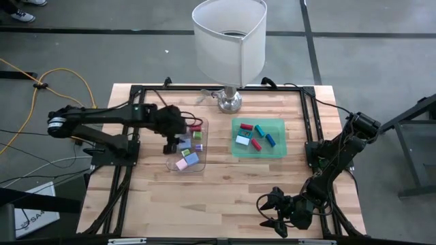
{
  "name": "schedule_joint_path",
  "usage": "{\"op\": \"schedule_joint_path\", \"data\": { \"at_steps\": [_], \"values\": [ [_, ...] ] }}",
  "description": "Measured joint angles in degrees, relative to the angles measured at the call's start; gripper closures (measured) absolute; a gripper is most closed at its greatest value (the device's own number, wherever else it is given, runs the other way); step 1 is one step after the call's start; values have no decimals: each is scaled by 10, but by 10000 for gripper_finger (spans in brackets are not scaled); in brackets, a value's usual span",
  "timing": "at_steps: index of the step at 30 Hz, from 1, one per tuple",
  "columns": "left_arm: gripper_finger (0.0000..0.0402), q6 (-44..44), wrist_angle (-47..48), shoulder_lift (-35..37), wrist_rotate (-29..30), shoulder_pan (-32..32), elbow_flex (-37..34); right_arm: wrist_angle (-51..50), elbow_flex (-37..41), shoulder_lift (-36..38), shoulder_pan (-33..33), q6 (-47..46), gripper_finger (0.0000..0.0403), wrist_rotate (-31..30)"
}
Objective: Pick & Place Office items
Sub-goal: Return to Home Position
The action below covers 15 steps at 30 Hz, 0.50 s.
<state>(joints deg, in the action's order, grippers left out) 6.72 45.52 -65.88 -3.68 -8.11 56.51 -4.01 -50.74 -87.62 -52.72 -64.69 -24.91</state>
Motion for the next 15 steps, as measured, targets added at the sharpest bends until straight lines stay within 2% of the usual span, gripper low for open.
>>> {"op": "schedule_joint_path", "data": {
  "at_steps": [8, 15],
  "values": [
    [229, -57, 15, 81, 77, 66, -13, 0, 0, 0, 0, 0, 105, 0],
    [229, -118, -5, 168, 118, 130, -79, 0, 0, 0, 0, 0, 105, 0]
  ]
}}
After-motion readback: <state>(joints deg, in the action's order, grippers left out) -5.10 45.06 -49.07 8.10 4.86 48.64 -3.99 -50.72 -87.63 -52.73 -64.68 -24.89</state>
